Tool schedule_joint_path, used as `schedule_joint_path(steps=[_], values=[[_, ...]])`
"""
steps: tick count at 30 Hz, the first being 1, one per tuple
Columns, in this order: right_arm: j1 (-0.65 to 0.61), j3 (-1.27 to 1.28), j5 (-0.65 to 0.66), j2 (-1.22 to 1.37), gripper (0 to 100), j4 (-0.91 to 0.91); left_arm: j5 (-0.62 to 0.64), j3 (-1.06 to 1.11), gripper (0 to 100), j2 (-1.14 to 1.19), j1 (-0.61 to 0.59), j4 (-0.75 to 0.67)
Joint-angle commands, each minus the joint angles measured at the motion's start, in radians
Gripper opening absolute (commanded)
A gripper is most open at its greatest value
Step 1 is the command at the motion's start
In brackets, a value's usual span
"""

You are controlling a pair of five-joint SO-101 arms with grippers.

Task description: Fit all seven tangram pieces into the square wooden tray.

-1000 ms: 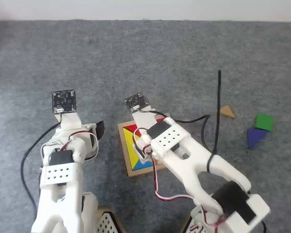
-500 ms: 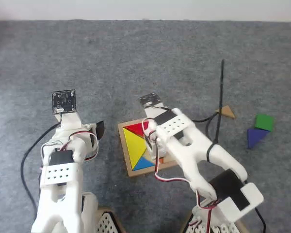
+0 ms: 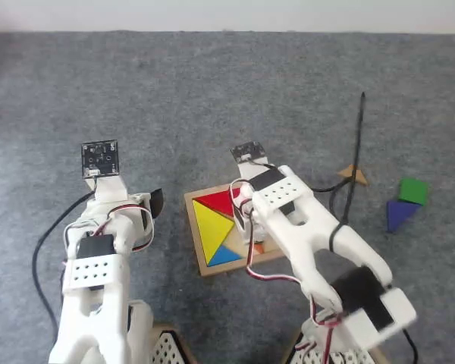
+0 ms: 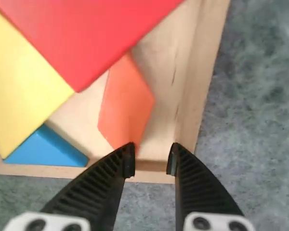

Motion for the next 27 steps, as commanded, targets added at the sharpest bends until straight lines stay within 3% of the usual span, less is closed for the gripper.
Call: schedule_joint_path(steps=[1, 11, 27], values=[[-0.022, -0.026, -0.002, -0.165, 14.0, -0.03, -0.009, -0.004, 27, -0.014, -0.006, -0.017], [-0.053, -0.034, 0.141, -0.101, 14.0, -0.108, -0.009, -0.004, 27, -0.014, -0.006, -0.017], [-0.07, -0.206, 0.184, 0.127, 14.1, -0.105, -0.009, -0.004, 27, -0.012, -0.006, -0.017]])
